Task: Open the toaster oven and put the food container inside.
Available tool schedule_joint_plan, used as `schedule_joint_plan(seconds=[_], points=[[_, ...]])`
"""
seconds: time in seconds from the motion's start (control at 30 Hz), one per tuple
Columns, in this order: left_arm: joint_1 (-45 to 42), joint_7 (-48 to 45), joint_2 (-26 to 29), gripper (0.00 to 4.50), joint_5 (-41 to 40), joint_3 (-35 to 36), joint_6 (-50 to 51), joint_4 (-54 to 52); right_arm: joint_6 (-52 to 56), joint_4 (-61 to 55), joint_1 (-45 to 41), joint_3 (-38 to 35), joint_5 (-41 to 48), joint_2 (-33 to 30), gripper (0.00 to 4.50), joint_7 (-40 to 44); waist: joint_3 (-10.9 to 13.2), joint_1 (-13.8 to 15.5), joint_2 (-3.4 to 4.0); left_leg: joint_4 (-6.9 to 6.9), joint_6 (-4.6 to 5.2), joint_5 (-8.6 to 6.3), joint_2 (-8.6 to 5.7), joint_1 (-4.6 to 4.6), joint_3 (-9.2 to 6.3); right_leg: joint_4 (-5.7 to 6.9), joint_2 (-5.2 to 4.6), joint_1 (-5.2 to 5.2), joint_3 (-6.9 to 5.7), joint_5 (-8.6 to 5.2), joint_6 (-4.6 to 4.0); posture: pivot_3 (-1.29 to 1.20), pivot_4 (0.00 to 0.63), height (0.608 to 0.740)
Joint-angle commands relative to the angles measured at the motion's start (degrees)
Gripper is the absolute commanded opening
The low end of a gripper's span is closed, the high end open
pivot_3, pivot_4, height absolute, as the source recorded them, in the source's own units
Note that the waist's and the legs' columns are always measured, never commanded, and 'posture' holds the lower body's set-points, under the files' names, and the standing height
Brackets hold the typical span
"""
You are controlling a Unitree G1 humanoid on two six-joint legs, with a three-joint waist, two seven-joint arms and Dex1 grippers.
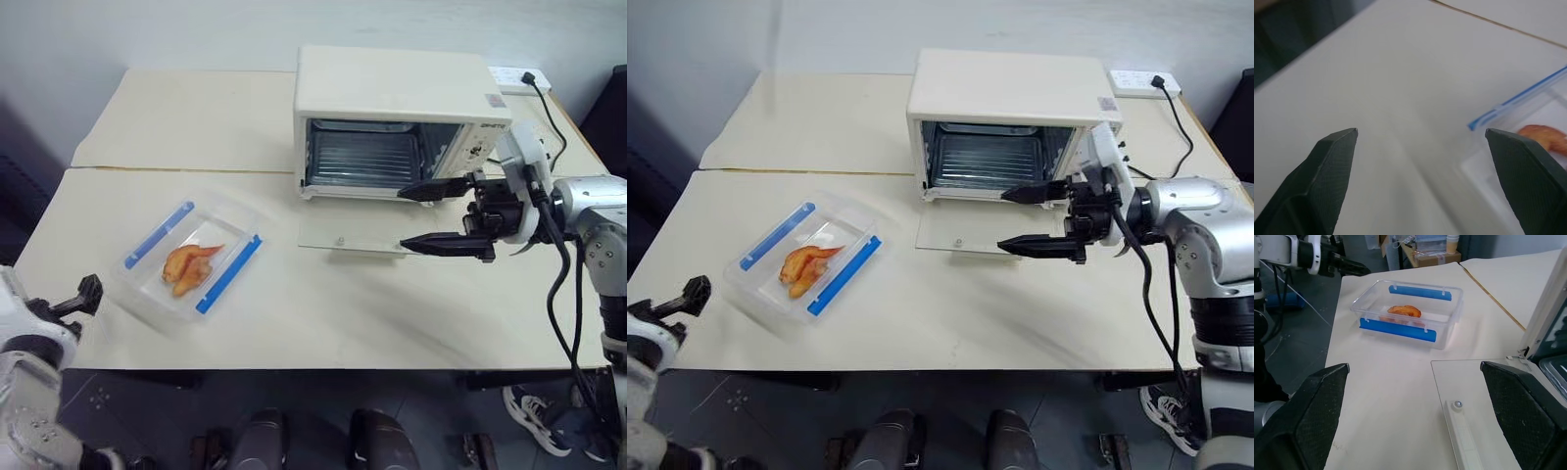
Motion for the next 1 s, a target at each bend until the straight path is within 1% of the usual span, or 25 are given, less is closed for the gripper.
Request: schedule_joint_plan(seconds=[0.03,0.13,0.3,0.43,0.57,0.67,0.77,0.9,1.0], points=[[-4.0,6.7,-4.3,4.42,-1.6,-1.9,-0.5,-2.2,0.1,-0.7,-1.4,-1.8,0.6,-0.1,4.5,0.6,0.0,-0.1,-0.01,0.0,-0.01,0.0,0.0,-0.02,-0.01,0.03,0.0,-0.03,0.0,0.0,0.0,0.0,0.15,0.74],[-6.6,12.3,-9.4,4.42,-4.5,-0.9,-0.5,-2.2,0.3,-1.4,-0.6,-2.1,0.7,-0.6,4.5,1.0,0.0,-0.5,-0.02,-0.03,-0.06,-0.04,-0.02,-0.02,0.0,0.03,0.05,-0.06,-0.01,0.0,0.0,0.0,0.15,0.74],[-4.7,22.5,-14.5,4.42,-11.2,-1.6,-0.5,-2.2,1.5,-2.9,0.6,-3.2,1.4,-0.7,4.5,0.0,0.0,-0.8,-0.01,-0.1,-0.07,-0.05,0.0,-0.01,0.07,0.0,0.08,-0.1,0.01,0.0,-0.01,0.0,0.15,0.74],[-5.0,28.7,-16.4,4.42,-13.8,-2.4,-0.5,-2.2,2.3,-4.1,1.7,-4.6,2.2,-0.6,4.5,-1.5,0.0,-0.7,-0.02,-0.08,-0.07,-0.05,0.02,-0.02,0.08,0.0,0.07,-0.11,0.03,0.0,-0.01,0.0,0.15,0.74],[-7.2,31.0,-16.2,4.42,-14.8,-4.3,-0.5,-0.9,3.4,-5.3,2.7,-6.1,2.9,-0.7,4.5,-3.3,0.0,-0.4,-0.04,-0.04,-0.04,-0.06,-0.01,-0.03,0.05,-0.03,0.03,-0.07,0.02,0.0,0.0,0.0,0.15,0.74],[-9.5,31.6,-14.8,3.86,-16.2,-4.3,-0.5,2.6,3.9,-6.5,3.8,-7.2,3.2,-1.4,4.5,-3.9,0.0,-0.5,-0.04,-0.04,-0.04,-0.06,-0.05,-0.04,0.06,-0.04,0.05,-0.07,0.01,0.0,-0.01,0.0,0.15,0.74],[-10.1,32.3,-12.1,3.04,-18.2,-3.8,-0.5,5.6,4.6,-7.7,5.0,-8.3,3.6,-2.1,4.5,-4.5,0.0,-0.6,-0.04,-0.05,-0.04,-0.06,-0.09,-0.04,0.09,-0.03,0.08,-0.1,0.02,0.0,-0.01,0.0,0.15,0.74],[-9.2,33.3,-8.4,1.81,-21.3,-2.5,-0.5,8.6,5.2,-8.9,6.4,-9.6,3.9,-3.0,4.5,-5.3,0.0,-0.6,-0.04,-0.07,-0.05,-0.06,-0.08,-0.04,0.09,-0.04,0.1,-0.11,0.02,0.0,-0.01,0.0,0.15,0.74],[-7.5,33.1,-4.3,0.93,-25.1,-2.4,-0.5,11.2,5.7,-10.0,7.8,-10.7,4.3,-3.5,4.5,-6.1,0.0,-0.6,-0.04,-0.07,-0.06,-0.07,-0.07,-0.02,0.08,-0.04,0.09,-0.11,0.03,0.0,-0.01,0.0,0.15,0.74]])
